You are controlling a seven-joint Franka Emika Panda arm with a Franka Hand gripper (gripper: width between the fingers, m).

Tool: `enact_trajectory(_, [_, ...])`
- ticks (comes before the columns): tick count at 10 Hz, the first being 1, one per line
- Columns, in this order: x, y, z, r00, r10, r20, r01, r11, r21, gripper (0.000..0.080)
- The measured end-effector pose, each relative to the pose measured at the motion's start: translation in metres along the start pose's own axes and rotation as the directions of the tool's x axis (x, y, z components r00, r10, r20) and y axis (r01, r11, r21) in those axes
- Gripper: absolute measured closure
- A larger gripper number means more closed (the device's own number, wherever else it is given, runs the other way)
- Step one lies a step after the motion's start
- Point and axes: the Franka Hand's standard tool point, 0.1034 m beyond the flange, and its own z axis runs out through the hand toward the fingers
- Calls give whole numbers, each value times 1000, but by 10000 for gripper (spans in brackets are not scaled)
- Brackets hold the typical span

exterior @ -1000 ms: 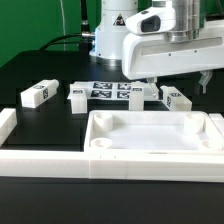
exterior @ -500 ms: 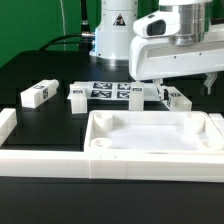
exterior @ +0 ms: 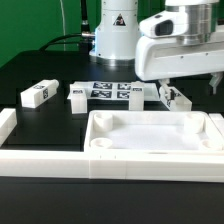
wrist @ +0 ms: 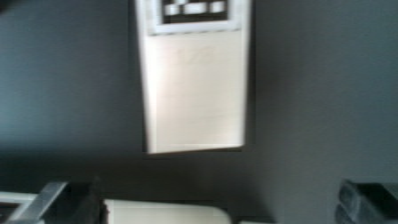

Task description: Assemble desk

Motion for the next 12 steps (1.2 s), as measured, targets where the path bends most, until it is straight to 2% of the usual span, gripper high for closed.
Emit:
enact_trajectory(3, [-2, -1, 2, 1000, 2, 24, -2, 1000, 2, 151])
enact_trajectory(4, [-6, -1, 3, 998, 2, 66, -2, 1000, 2, 151])
enact_trajectory(6, [-10, -2, -1, 970, 3, 242, -4, 1000, 2, 151])
enact_trajectory(7, [-4, 4, -7, 963, -4, 268, 7, 1000, -8, 151])
enact_trajectory(8, [-10, 6, -10, 947, -9, 322, 15, 1000, -16, 151])
enact_trajectory(10, [-17, 4, -13, 882, -8, 472, 16, 1000, -12, 151])
enact_trajectory(11, [-12, 4, -11, 865, -8, 502, 13, 1000, -8, 151])
enact_trajectory(12, [-16, 4, -11, 832, -7, 555, 12, 1000, -6, 151])
